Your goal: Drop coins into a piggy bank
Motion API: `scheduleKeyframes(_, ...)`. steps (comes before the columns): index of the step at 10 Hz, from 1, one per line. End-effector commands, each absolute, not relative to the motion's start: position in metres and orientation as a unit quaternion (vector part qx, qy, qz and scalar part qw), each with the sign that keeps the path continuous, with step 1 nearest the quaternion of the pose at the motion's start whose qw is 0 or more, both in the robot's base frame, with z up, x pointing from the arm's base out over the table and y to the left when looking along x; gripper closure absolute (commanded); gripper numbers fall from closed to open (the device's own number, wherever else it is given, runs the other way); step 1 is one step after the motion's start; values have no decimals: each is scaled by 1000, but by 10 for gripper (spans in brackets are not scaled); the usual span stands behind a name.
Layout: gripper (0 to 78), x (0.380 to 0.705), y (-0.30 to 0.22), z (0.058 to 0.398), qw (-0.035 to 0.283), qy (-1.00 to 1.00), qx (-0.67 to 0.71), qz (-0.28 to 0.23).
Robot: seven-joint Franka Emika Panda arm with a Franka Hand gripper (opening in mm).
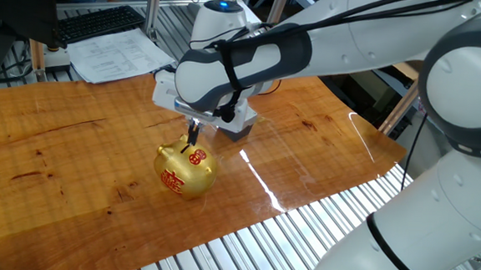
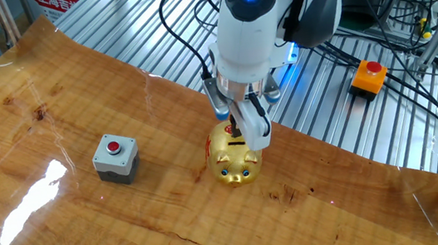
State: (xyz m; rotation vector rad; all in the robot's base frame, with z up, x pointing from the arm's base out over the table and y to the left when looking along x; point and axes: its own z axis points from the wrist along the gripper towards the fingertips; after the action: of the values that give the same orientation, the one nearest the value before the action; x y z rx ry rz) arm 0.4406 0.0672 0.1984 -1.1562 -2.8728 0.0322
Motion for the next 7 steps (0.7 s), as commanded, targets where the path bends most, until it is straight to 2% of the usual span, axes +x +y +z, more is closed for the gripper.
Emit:
scheduleKeyframes(1,764,443,69,196,21,-925,-380,11)
scheduleKeyframes(7,764,445,72,191,17,-920,-391,13)
